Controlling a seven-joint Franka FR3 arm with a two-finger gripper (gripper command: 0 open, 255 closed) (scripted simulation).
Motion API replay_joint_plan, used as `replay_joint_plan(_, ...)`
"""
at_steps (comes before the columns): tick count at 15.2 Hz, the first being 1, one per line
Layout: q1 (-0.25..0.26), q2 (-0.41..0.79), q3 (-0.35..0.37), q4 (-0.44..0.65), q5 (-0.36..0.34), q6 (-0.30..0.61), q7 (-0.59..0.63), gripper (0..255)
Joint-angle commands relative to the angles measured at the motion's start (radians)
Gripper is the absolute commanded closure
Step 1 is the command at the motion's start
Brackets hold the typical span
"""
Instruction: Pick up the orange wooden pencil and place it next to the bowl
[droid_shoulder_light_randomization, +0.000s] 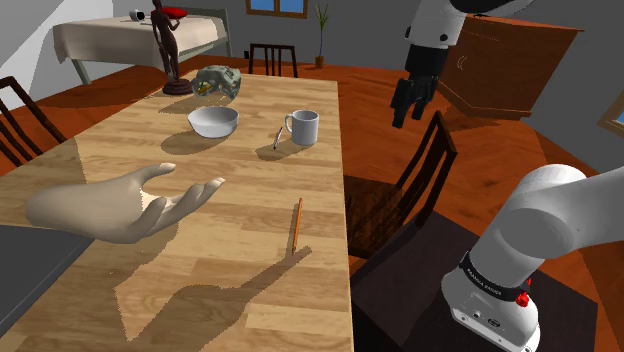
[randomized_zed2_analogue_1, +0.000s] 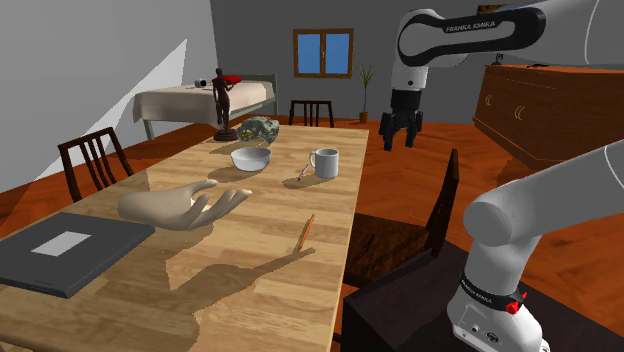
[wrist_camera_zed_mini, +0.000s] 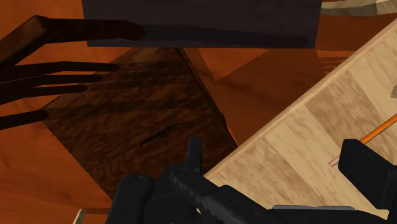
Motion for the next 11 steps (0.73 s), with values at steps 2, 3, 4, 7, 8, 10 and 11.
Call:
replay_joint_plan(2, -0.001, -0.012, 0.021, -0.029, 0.023, 0.025, 0.045, 0)
replay_joint_plan(3, -0.002, -0.022, 0.044, -0.056, 0.047, 0.051, 0.089, 0)
replay_joint_plan(4, -0.002, -0.03, 0.067, -0.082, 0.071, 0.078, 0.133, 0)
replay_joint_plan(7, 0.001, -0.04, 0.141, -0.148, 0.146, 0.165, 0.266, 0)
replay_joint_plan(8, 0.003, -0.038, 0.168, -0.166, 0.172, 0.197, 0.311, 0)
replay_joint_plan(10, 0.006, -0.026, 0.223, -0.196, 0.223, 0.263, 0.398, 0)
replay_joint_plan(11, 0.007, -0.015, 0.253, -0.208, 0.248, 0.299, 0.442, 0)
